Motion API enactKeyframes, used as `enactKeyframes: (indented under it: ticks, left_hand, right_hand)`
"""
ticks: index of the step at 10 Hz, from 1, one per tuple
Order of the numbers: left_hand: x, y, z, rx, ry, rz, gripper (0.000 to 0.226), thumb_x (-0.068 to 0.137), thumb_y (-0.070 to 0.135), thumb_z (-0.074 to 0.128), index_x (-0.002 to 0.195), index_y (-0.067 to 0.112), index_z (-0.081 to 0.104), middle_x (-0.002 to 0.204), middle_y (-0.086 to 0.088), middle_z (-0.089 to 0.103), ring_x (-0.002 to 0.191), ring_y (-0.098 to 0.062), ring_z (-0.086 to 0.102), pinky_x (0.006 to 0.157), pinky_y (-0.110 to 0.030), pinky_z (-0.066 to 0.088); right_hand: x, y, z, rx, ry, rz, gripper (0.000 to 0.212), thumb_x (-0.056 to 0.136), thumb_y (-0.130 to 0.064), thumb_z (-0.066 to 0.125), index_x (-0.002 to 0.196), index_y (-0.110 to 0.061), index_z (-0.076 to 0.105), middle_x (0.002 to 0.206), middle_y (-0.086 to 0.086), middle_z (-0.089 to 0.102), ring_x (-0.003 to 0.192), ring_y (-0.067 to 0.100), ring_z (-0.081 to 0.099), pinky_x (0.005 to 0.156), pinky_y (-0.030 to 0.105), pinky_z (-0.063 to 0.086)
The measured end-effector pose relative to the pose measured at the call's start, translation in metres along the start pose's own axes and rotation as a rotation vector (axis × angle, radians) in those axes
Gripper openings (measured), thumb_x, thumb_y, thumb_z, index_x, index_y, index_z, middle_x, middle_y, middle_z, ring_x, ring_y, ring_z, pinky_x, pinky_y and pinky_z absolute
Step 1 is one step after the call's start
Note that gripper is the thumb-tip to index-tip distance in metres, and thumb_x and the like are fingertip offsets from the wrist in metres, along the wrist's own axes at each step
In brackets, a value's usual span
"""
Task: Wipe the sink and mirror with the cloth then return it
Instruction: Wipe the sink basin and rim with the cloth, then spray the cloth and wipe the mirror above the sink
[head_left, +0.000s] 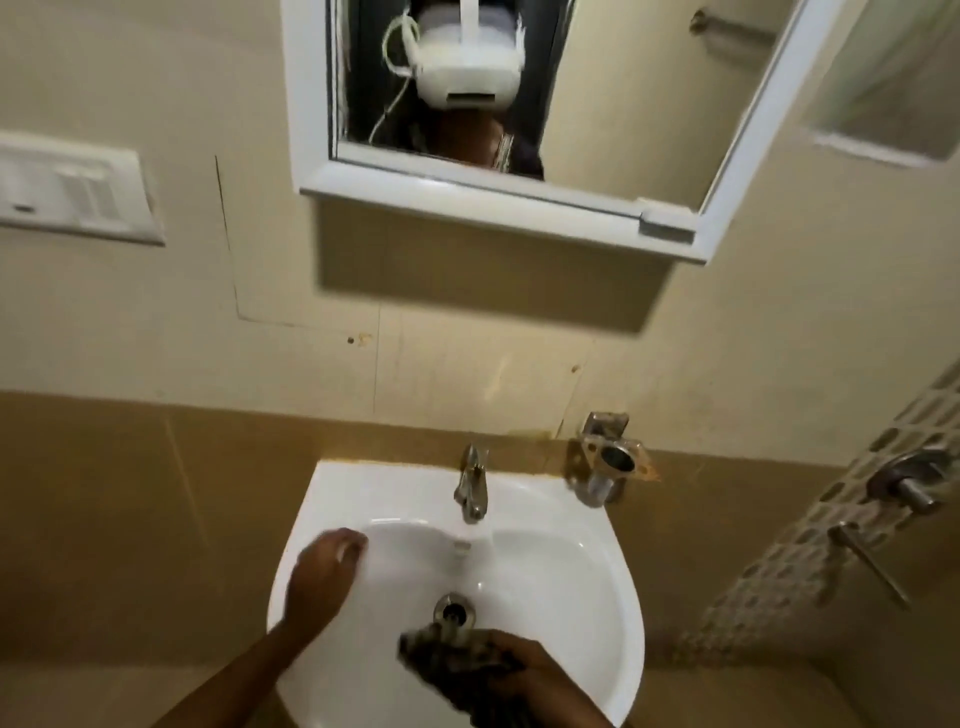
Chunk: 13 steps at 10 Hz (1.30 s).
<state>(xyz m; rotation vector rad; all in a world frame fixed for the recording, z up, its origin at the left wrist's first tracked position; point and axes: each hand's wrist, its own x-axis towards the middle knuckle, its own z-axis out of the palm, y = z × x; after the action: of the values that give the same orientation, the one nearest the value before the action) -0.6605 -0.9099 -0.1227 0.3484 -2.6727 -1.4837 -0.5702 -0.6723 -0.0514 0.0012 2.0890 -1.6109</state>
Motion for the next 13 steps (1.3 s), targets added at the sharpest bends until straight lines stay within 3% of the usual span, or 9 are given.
enactKeyframes:
  ticks: [1, 3, 4, 5, 6, 7, 8, 11, 13]
  left_hand:
    - [-0.005, 0.069, -0.003, -0.237, -0.297, -0.076, 0.036, 0.093, 0.022, 0.054, 0.062, 0.012, 0.071, 0.075, -0.013, 0.074, 0.054, -0.020, 0.064, 0.053, -0.022, 0.048]
    - [0.007, 0.211, -0.017, -0.371, -0.572, 0.115, 0.073, 0.052, 0.078, 0.061, 0.086, 0.014, 0.066, 0.073, 0.001, 0.065, 0.048, -0.002, 0.063, 0.046, -0.016, 0.048]
    - [0.011, 0.264, -0.042, -0.445, -0.567, 0.294, 0.071, 0.050, 0.078, 0.066, 0.098, 0.025, 0.065, 0.064, 0.012, 0.069, 0.050, 0.005, 0.062, 0.048, -0.014, 0.046]
    - [0.008, 0.314, -0.069, -0.612, -0.510, 0.407, 0.047, 0.050, 0.043, 0.086, 0.089, 0.022, 0.073, 0.075, 0.005, 0.076, 0.069, -0.007, 0.070, 0.059, -0.020, 0.054]
    - [-0.001, 0.341, -0.097, -0.715, -0.425, 0.524, 0.030, 0.055, 0.015, 0.078, 0.085, 0.010, 0.076, 0.084, -0.008, 0.077, 0.078, -0.019, 0.071, 0.068, -0.024, 0.057]
    - [-0.011, 0.348, -0.110, -0.720, -0.416, 0.507, 0.033, 0.057, 0.004, 0.080, 0.089, 0.003, 0.074, 0.091, -0.018, 0.075, 0.082, -0.026, 0.071, 0.073, -0.030, 0.057]
    - [-0.021, 0.345, -0.110, -0.756, -0.427, 0.425, 0.035, 0.060, 0.023, 0.078, 0.087, 0.001, 0.074, 0.081, -0.017, 0.075, 0.072, -0.023, 0.070, 0.063, -0.028, 0.056]
    - [-0.033, 0.348, -0.101, -0.651, -0.353, 0.431, 0.027, 0.087, 0.032, 0.060, 0.075, 0.010, 0.070, 0.064, -0.005, 0.059, 0.044, -0.006, 0.047, 0.040, -0.016, 0.041]
    - [-0.031, 0.343, -0.102, -0.751, -0.249, 0.355, 0.037, 0.095, 0.030, 0.047, 0.093, 0.000, 0.070, 0.081, -0.015, 0.074, 0.068, -0.020, 0.069, 0.065, -0.030, 0.055]
  right_hand:
    - [0.005, -0.030, -0.031, -0.030, 0.159, -0.132, 0.039, 0.096, 0.012, 0.034, 0.133, 0.024, 0.029, 0.119, 0.001, 0.067, 0.121, 0.014, 0.057, 0.092, 0.013, 0.044]
    - [-0.003, -0.153, -0.063, 0.305, 0.268, -0.555, 0.040, 0.092, 0.021, 0.026, 0.116, 0.004, 0.051, 0.101, 0.018, 0.069, 0.077, 0.012, 0.064, 0.054, 0.005, 0.050]
    - [-0.022, -0.222, -0.061, 0.194, 0.691, -0.726, 0.036, 0.095, 0.016, 0.020, 0.122, 0.019, 0.043, 0.114, 0.032, 0.058, 0.103, 0.005, 0.062, 0.072, -0.005, 0.040]
    - [-0.001, -0.226, -0.081, -0.210, 0.668, -0.762, 0.057, 0.099, -0.005, 0.039, 0.147, -0.015, 0.009, 0.142, -0.009, -0.014, 0.140, 0.010, 0.027, 0.102, 0.009, 0.035]
    - [-0.024, -0.247, -0.080, -0.129, 0.752, -1.009, 0.061, 0.078, -0.013, 0.074, 0.127, -0.040, 0.050, 0.143, -0.025, 0.035, 0.111, 0.001, 0.053, 0.082, 0.016, 0.054]
    - [-0.023, -0.262, -0.084, 0.041, 0.591, -0.931, 0.059, 0.069, -0.031, 0.081, 0.116, -0.040, 0.046, 0.124, -0.020, 0.041, 0.101, 0.003, 0.055, 0.068, 0.014, 0.053]
    - [-0.024, -0.266, -0.079, -0.266, 0.582, -0.786, 0.070, 0.068, -0.062, 0.065, 0.127, -0.031, 0.043, 0.127, -0.010, 0.040, 0.114, 0.007, 0.049, 0.093, 0.018, 0.043]
    - [-0.019, -0.262, -0.065, 0.030, 0.464, -0.768, 0.029, 0.083, -0.035, 0.069, 0.110, -0.025, 0.067, 0.100, -0.003, 0.076, 0.096, 0.010, 0.069, 0.094, 0.038, 0.054]
    - [-0.025, -0.256, -0.080, 0.511, 0.035, -0.624, 0.027, 0.077, -0.018, 0.068, 0.102, -0.007, 0.070, 0.099, 0.016, 0.075, 0.090, 0.026, 0.073, 0.084, 0.039, 0.059]
